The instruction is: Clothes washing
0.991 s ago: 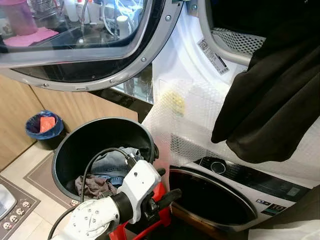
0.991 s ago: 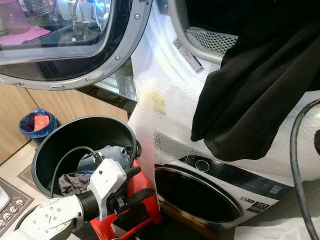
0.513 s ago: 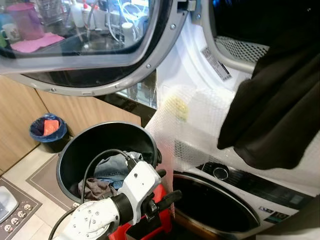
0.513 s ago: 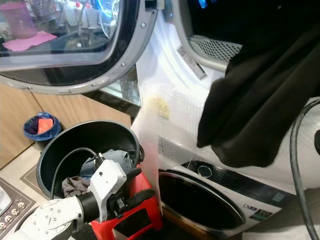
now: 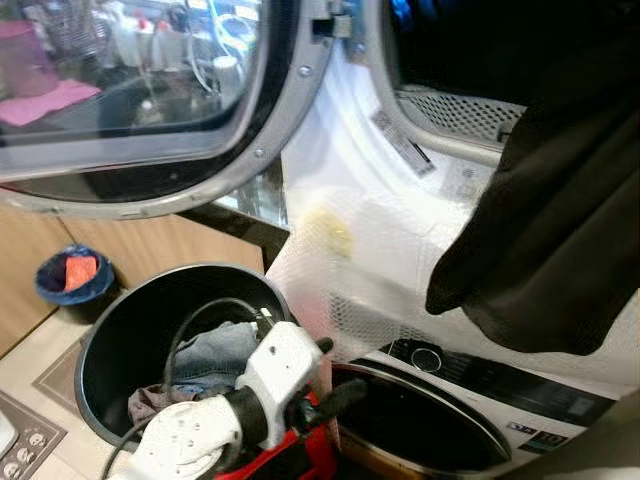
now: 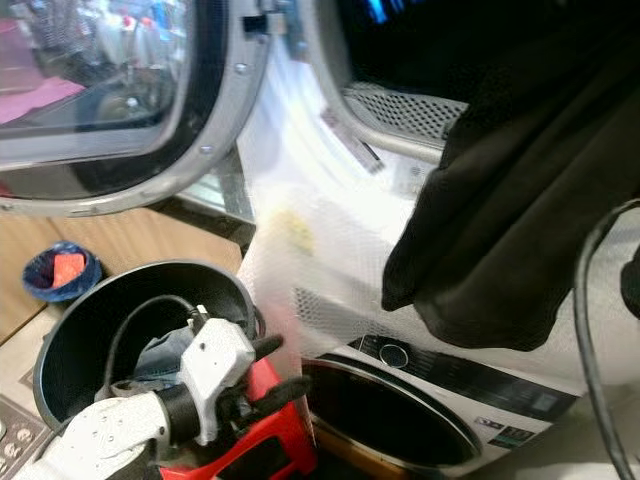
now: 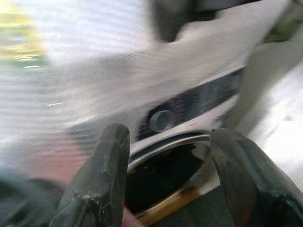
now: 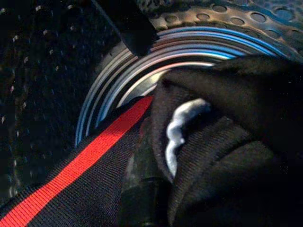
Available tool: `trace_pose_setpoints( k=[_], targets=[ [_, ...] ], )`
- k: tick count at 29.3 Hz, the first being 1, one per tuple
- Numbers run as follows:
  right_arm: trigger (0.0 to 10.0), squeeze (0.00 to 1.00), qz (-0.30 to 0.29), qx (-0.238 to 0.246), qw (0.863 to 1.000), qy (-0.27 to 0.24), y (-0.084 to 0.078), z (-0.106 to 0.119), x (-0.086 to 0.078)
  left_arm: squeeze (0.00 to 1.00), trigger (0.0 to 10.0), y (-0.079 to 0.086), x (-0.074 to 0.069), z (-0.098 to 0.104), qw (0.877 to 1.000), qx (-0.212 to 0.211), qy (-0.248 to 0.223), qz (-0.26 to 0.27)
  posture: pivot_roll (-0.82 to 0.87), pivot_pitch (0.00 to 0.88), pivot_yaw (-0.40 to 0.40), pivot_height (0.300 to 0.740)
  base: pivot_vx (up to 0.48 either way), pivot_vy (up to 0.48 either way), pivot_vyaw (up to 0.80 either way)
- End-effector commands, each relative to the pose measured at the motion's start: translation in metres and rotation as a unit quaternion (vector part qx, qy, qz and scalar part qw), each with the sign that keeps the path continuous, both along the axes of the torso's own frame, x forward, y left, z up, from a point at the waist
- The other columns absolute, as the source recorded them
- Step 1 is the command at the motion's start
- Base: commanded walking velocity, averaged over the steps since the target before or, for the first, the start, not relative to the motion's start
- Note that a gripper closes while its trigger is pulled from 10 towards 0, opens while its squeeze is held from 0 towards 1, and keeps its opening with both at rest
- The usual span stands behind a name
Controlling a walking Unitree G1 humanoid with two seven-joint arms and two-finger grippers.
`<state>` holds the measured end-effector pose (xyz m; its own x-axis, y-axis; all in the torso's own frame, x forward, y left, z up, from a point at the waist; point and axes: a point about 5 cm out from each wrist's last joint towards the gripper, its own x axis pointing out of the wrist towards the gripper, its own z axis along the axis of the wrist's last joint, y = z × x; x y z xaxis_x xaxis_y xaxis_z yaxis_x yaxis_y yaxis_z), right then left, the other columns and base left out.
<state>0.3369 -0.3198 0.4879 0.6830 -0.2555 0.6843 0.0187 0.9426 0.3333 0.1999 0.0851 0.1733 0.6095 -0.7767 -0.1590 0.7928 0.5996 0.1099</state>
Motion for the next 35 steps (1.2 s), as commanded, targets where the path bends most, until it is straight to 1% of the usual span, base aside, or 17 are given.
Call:
trace_pose_setpoints(
  k=[1,18,28,35],
  targets=[
    [10.0,0.0,0.0,-0.005,0.999,-0.038,0.0033,0.0187,-0.0105,0.0,10.0,0.0027,0.0007,0.0003,1.0,0.002,-0.001,0.005,0.08,0.068,-0.063,0.74,0.311,0.0,0.0],
    [10.0,0.0,0.0,-0.006,0.999,-0.041,0.0033,0.0208,-0.0119,0.0,10.0,0.0015,0.001,0.0015,1.0,-0.001,-0.003,0.005,0.08,0.069,-0.066,0.74,0.31,0.0,0.0],
    [10.0,0.0,0.004,-0.011,0.999,-0.041,0.0059,0.0228,-0.0117,0.0,10.0,0.0003,0.0001,0.0011,1.0,-0.003,-0.003,0.004,0.08,0.07,-0.073,0.74,0.31,0.0,0.0],
    [10.0,0.0,0.01,-0.022,0.999,-0.032,0.0104,0.0245,-0.0098,0.0,10.0,-0.0031,-0.0027,-0.0005,1.0,0.001,-0.001,0.001,0.07,0.071,-0.078,0.74,0.0,0.0,0.0]
  ],
)
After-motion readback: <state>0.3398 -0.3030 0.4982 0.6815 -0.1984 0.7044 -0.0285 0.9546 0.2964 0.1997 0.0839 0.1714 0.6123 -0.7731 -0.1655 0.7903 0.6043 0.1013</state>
